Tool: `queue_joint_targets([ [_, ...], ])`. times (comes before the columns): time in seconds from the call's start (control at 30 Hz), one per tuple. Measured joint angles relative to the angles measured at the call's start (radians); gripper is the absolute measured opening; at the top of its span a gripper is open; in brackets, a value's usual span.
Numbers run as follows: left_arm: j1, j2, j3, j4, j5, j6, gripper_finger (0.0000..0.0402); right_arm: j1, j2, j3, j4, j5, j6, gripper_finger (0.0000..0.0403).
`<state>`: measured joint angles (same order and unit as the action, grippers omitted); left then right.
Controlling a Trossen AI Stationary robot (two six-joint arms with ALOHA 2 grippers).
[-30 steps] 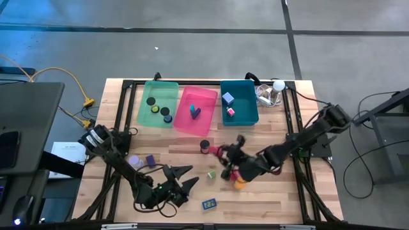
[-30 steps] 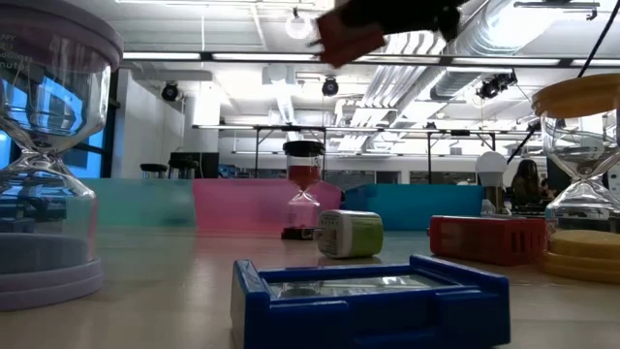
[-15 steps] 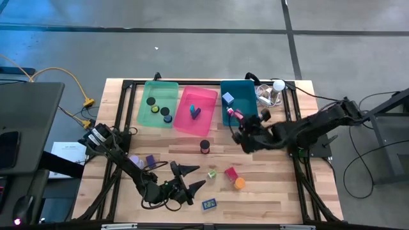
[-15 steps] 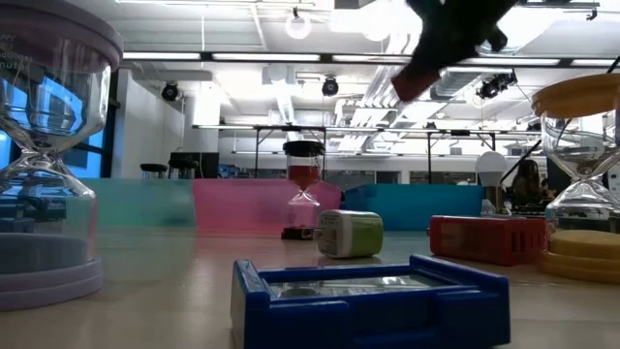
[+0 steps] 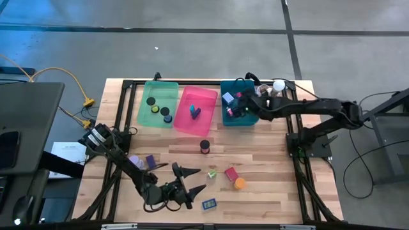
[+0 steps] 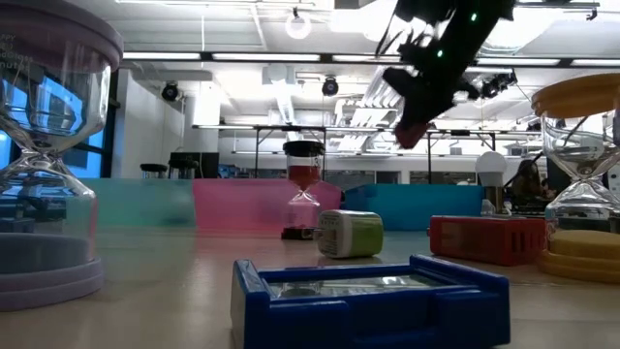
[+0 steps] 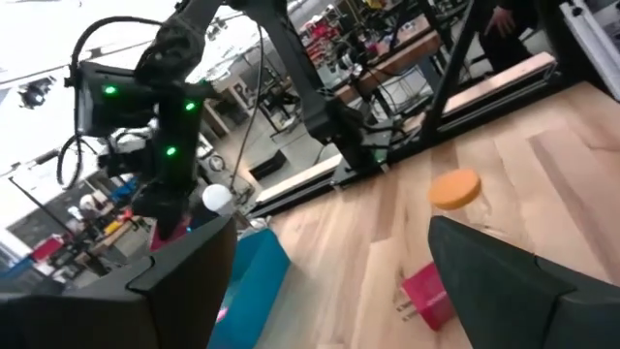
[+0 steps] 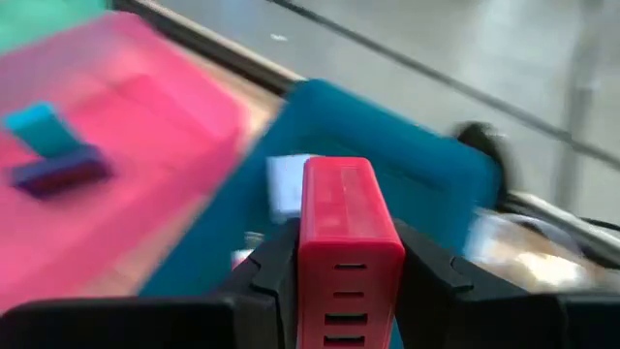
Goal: Pick & Place Office items
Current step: Put the top red charger adapter into the blue bin
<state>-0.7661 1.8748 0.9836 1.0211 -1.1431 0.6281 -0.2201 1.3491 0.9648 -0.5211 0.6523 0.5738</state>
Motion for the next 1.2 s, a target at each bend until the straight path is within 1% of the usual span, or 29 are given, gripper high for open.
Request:
queue_joint_targets([
  [0.03,-0.003,0.000,0.000,-0.009,-0.001,-0.016,0.0332,-0.019,0.000,-0.031,0.082,-0.035,-0.033,0.0109],
  [0.1,-0.008,0.000,0.000,-0.011,-0.004,-0.036,0.0332,-0.053,0.001,-0.089,0.181,-0.060,-0.063,0.0109],
  [0.23,-0.033,0.000,0.000,-0.032,-0.023,-0.077,0.0332,-0.104,0.001,-0.201,0.341,-0.050,-0.076,0.0109],
  [0.4,-0.064,0.000,0.000,-0.033,-0.035,-0.072,0.0332,-0.129,0.001,-0.308,0.522,-0.070,-0.089,0.0109],
  [0.5,-0.064,0.000,0.000,-0.032,-0.033,-0.083,0.0332,-0.143,0.001,-0.361,0.629,-0.067,-0.112,0.0109],
  [0.67,-0.063,0.000,0.000,-0.032,-0.033,-0.119,0.0332,-0.170,0.002,-0.434,0.738,-0.062,-0.127,0.0109],
  [0.8,-0.064,0.000,0.000,-0.032,-0.033,-0.130,0.0332,-0.176,0.043,-0.459,0.788,-0.081,-0.125,0.0109],
  [0.97,-0.067,0.000,0.000,-0.033,-0.033,-0.143,0.0332,-0.176,0.139,-0.459,0.868,-0.079,-0.127,0.0109],
  [1.1,-0.073,0.000,0.000,-0.056,-0.034,-0.151,0.0332,-0.175,0.189,-0.459,0.946,-0.035,-0.104,0.0109],
  [1.2,-0.076,0.001,0.000,-0.081,-0.038,-0.156,0.0332,-0.176,0.210,-0.459,0.971,0.002,-0.100,0.0109],
])
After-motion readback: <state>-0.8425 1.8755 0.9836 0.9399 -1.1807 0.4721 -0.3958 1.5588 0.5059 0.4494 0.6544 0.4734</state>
